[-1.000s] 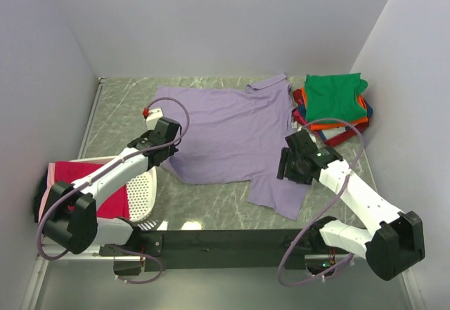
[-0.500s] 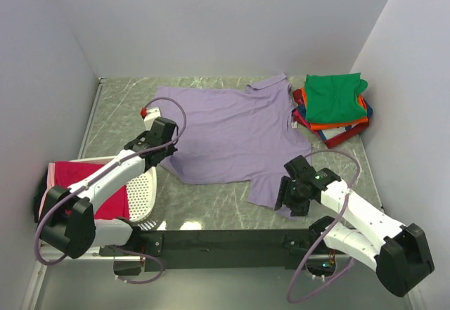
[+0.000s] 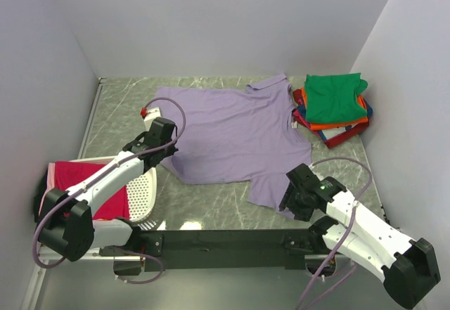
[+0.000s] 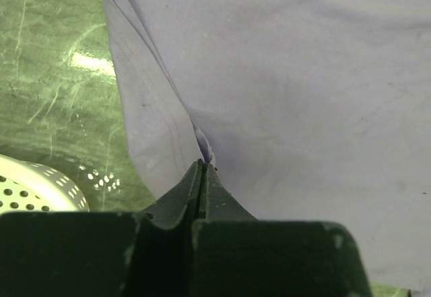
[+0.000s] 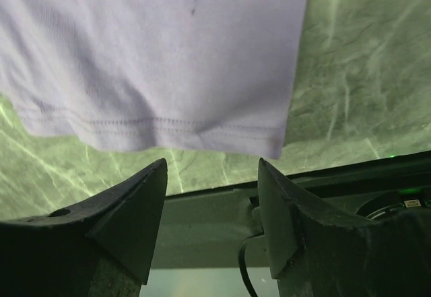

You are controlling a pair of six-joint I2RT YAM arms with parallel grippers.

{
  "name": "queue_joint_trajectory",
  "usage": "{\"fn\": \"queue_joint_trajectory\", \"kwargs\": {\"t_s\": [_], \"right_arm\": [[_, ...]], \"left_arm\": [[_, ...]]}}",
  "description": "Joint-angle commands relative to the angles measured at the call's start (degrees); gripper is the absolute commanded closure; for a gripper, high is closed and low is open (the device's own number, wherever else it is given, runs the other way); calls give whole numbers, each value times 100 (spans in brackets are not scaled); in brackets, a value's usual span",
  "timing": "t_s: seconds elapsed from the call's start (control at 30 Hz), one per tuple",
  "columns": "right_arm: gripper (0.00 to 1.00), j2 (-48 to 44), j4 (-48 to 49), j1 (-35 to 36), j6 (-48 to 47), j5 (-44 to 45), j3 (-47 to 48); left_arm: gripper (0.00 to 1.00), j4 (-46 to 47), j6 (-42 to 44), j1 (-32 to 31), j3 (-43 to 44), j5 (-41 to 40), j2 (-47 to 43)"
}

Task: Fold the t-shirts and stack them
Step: Flatten the tshirt out, then fold the tshirt

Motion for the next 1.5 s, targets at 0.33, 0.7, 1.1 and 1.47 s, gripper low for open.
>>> {"fn": "queue_joint_trajectory", "kwargs": {"t_s": [0.33,0.7,1.1,1.47], "right_arm": [[37,770,-80,143,453,602,251],[38,691,139,503,1191,250,-268],[39,938,-115,899,1481,636,-5],[37,1095,-301,908,1447,1085,374]], "left_arm": [[99,306,96,2,-22,415,-341],[99,280,105,2,-5,388,-393],[100,297,96,2,-40,450,-473],[100,376,122,2,-110,494,-552]]}}
